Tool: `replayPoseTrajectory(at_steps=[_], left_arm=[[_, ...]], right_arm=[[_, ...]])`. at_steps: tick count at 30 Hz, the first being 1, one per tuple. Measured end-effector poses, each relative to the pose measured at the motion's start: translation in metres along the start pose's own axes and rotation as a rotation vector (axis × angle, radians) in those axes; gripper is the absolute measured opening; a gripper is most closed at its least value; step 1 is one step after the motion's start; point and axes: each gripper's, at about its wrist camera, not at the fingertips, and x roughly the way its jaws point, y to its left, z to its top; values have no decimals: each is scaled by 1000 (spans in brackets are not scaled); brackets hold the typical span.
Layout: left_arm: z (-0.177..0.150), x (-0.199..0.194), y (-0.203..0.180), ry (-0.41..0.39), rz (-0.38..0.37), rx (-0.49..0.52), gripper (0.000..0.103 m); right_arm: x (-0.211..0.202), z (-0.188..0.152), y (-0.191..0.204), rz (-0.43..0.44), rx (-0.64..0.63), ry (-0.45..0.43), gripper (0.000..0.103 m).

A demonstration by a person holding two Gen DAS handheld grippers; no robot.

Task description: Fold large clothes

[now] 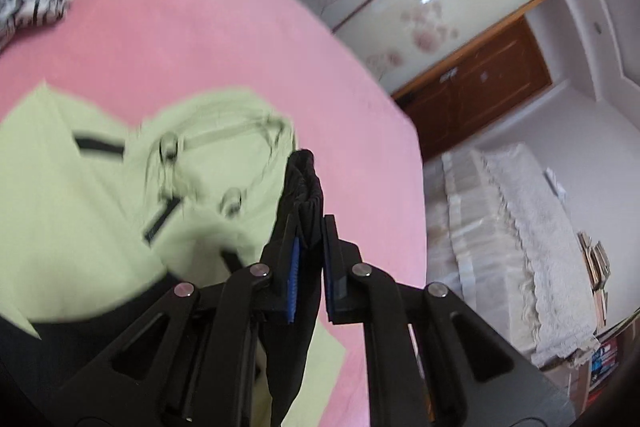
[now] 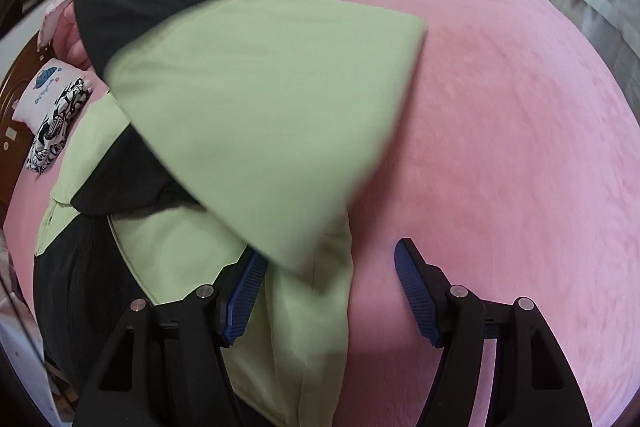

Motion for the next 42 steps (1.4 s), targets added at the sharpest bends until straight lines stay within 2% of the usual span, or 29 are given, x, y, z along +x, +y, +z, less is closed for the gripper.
replayPoseTrajectory(at_steps=[4, 9, 11, 13, 16, 21, 23, 25, 29, 33, 36, 39, 42], left_arm=[[23, -22, 12, -82, 86, 39, 7], [28, -37, 64, -86, 223, -21, 7], [23, -46, 92, -68, 277, -70, 7], [13, -51, 121, -50, 333, -122, 7], [-10, -51, 157, -8, 421, -150, 7], [-52, -51, 204, 76, 513, -177, 7], [-66, -50, 215, 94, 522, -196, 7], [-75, -47, 221, 104, 552, -174, 7], [-79, -35, 229, 116, 576, -119, 7], [-59, -23, 226, 94, 561, -75, 7], [-48, -7, 225, 129, 659, -28, 7], [-47, 3, 238, 180, 729, -57, 8], [-50, 5, 248, 215, 732, -71, 9]], right_arm=[[-7, 0, -4, -1, 4, -19, 67], [-19, 1, -8, 1, -26, -72, 59], [-22, 0, -6, 16, -64, -77, 46], [-24, -2, -3, 27, -95, -73, 29], [-25, -6, -6, 50, -92, -60, 17], [-17, -2, -36, 94, 188, -1, 14], [-9, 6, -43, 106, 264, 11, 14], [-8, 3, -49, 116, 324, 18, 14], [-4, 6, -45, 80, 342, 41, 14], [5, 12, -33, 81, 325, 52, 14], [13, 17, -16, 61, 243, 73, 14], [14, 16, -4, 15, 165, 87, 14], [9, 17, -5, 7, 175, 100, 14]])
